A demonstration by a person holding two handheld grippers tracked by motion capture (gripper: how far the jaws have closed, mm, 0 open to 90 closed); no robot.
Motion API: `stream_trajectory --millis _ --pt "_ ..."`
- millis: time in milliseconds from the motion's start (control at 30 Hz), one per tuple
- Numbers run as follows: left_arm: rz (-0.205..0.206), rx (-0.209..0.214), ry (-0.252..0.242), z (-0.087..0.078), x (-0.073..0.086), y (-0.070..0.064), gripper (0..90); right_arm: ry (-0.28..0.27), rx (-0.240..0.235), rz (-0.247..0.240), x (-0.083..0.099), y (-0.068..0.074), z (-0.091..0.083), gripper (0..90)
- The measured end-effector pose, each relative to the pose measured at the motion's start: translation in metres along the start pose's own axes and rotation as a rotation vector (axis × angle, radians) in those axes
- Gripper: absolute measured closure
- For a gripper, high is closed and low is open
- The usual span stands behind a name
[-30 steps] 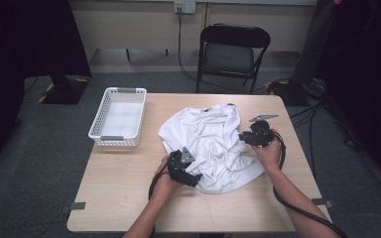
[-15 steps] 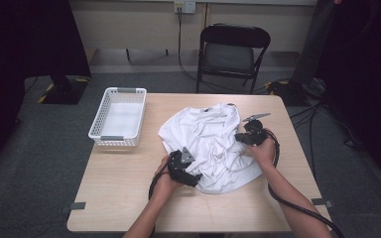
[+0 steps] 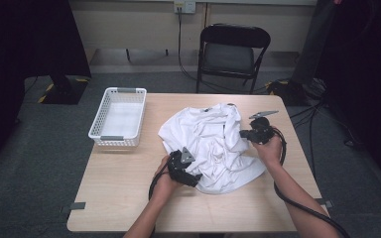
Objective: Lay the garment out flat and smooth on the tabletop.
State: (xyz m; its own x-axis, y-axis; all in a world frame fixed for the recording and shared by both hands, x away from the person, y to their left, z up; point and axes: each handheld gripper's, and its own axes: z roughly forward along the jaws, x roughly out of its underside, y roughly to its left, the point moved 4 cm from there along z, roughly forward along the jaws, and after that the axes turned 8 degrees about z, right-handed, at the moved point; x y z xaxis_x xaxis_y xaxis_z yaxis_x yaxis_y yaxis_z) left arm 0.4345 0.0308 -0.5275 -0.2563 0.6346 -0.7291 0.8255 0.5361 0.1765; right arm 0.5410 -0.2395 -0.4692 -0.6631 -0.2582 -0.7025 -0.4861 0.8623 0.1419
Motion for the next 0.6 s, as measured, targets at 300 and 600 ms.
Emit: stream_trajectory --millis 300,600 --pt "0.000 0.000 0.000 0.000 0.000 0.000 8.8 -0.036 0.011 0.036 -0.007 -0.019 -0.017 88.2" --pt "0.000 0.000 0.000 0.000 0.000 0.000 8.8 0.024 -0.033 0.029 0.010 -0.013 0.000 87.6"
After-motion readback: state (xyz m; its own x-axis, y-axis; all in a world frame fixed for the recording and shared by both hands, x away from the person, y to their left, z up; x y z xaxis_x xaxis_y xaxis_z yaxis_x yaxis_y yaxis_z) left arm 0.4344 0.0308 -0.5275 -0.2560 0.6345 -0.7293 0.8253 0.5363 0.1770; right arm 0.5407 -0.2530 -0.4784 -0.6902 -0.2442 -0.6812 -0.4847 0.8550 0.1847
